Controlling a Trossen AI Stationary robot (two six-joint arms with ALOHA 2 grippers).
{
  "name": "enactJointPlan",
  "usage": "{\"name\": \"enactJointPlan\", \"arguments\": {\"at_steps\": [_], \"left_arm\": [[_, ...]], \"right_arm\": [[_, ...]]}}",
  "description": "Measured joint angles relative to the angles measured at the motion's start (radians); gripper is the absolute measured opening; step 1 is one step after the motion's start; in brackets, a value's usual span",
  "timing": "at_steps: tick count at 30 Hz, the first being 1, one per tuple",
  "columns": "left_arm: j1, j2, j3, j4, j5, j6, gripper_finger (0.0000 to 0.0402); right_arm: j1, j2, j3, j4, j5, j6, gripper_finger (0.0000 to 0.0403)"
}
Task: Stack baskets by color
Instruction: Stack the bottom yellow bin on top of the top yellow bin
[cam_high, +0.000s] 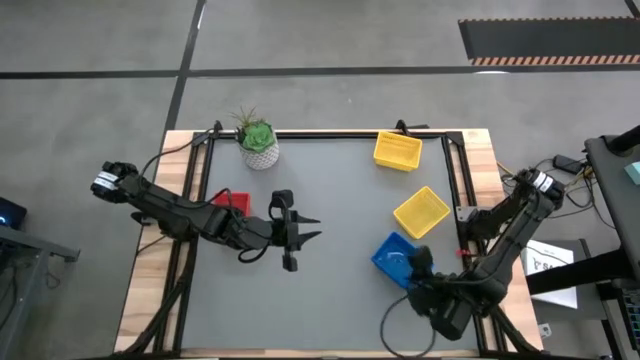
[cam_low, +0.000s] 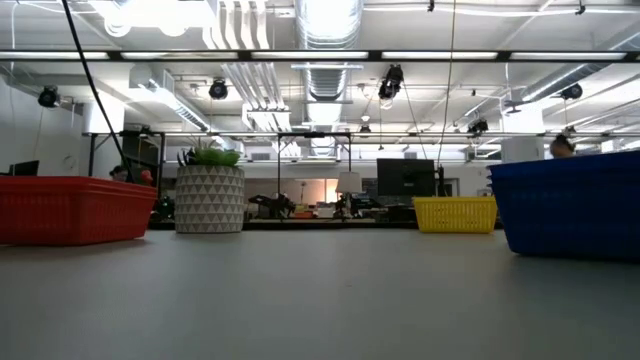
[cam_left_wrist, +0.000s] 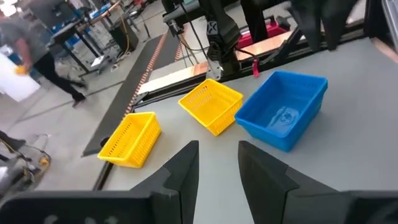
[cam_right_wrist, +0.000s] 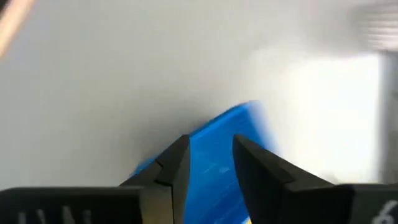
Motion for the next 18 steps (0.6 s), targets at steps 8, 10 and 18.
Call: {"name": "enactJointPlan", "arguments": {"at_steps": [8,10,18], "left_arm": [[0.000,-0.017,-0.029,-0.003,0.019,0.146,0.0096],[0.000,-0.043,-0.050,-0.002,0.040,0.168,0.0096],[-0.001,-0.199,-0.115,0.005,0.066,0.168,0.0095]], "right_arm": [[-0.083,-0.001,0.068,0.003,0.185,0.172,0.0080],[-0.103,-0.001,0.047,0.044,0.198,0.153,0.0069],[-0.260,-0.006,0.017,0.084,-0.002,0.102,0.0025]]}}
